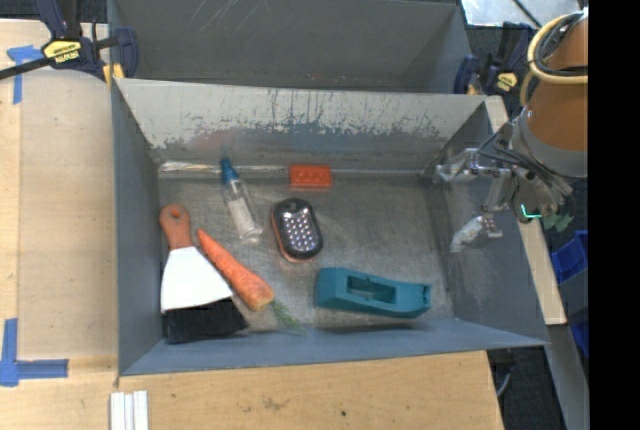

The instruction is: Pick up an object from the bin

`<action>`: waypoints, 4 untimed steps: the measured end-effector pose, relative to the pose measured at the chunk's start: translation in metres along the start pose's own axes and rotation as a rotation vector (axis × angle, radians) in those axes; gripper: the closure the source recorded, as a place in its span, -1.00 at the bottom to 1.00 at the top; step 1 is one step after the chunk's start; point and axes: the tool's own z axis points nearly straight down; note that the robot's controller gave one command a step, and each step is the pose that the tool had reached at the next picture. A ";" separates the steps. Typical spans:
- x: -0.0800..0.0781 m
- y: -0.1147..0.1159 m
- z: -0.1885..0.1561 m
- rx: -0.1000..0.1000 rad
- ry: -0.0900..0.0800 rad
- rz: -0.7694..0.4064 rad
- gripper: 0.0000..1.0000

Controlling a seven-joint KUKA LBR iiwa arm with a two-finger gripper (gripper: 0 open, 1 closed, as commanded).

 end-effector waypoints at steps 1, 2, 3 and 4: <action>-0.002 0.000 -0.004 0.002 -0.008 -0.003 -1.00; -0.001 0.001 -0.003 0.002 -0.009 -0.005 -1.00; -0.001 0.009 0.015 -0.001 -0.001 -0.056 -1.00; -0.017 0.042 0.022 0.004 -0.011 -0.026 -1.00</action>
Offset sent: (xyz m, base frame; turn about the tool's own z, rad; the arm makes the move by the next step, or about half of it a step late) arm -0.0415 0.0907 -0.1133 -0.2284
